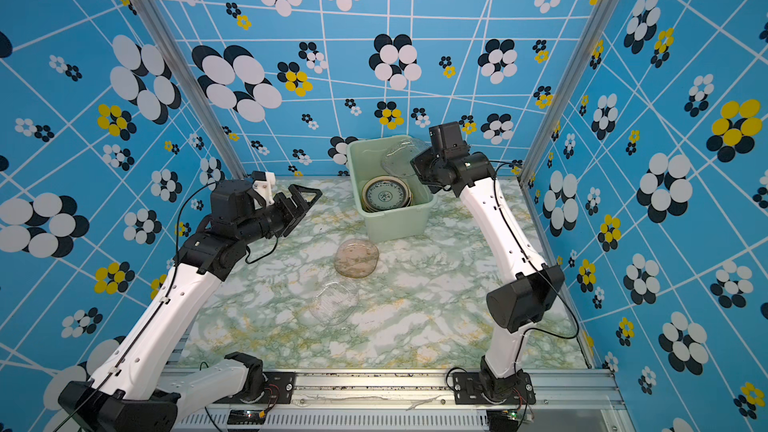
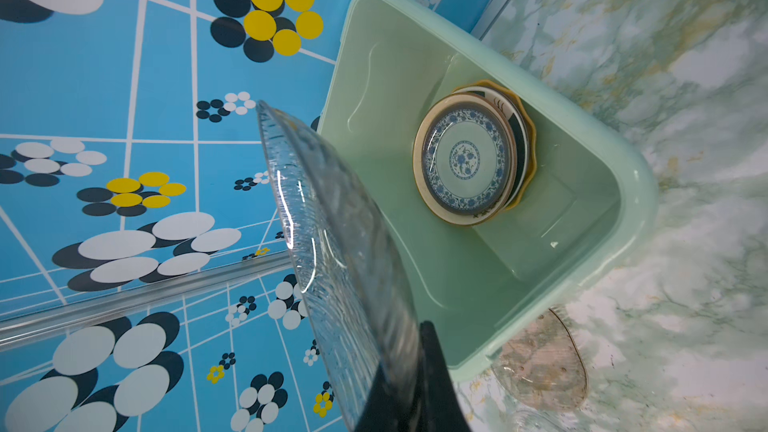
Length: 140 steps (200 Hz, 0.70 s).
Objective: Place the plates into the plastic bin on the countertop
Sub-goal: 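Carry the clear glass plate over the bin with the right gripper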
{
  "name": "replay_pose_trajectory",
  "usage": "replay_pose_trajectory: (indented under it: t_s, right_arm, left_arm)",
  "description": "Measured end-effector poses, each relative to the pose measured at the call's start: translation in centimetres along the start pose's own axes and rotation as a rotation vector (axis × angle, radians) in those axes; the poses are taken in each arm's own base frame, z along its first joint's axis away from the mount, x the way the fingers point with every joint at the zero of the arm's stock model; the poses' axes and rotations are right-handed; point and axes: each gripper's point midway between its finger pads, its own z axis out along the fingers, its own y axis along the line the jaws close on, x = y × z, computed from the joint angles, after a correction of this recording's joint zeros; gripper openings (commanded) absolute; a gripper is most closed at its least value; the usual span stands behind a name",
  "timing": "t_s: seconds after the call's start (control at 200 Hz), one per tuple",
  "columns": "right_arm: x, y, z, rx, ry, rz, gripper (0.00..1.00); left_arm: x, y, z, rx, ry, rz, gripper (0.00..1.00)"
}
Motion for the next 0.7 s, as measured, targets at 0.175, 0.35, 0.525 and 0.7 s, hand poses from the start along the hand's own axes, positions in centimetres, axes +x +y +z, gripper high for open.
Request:
replay_pose_trajectory:
  t_s: [0.175,0.35,0.525,0.7]
  right_arm:
    - [0.9,-1.1,5.9,0.083,0.032,0.039,0.00]
    - [1.6,-2.8,10.7,0.157,0.049,0.080,0.00]
    - [2.6,-4.4,14.1,0.207,0.067,0.109,0.00]
    - [3.8,-6.1,16.3,0.255,0.084,0.125,0.00]
  left_arm:
    - [0.1,0.6,2.2,0.003,0.042,-0.114,0.99]
    - [0.2,2.2,4.5,-0.040,0.074,-0.169,0.99]
    - [-0.1,2.8,5.9,-0.059,0.084,-0.188,0.99]
    - [-0.6,2.7,6.7,-0.063,0.086,-0.189,0.99]
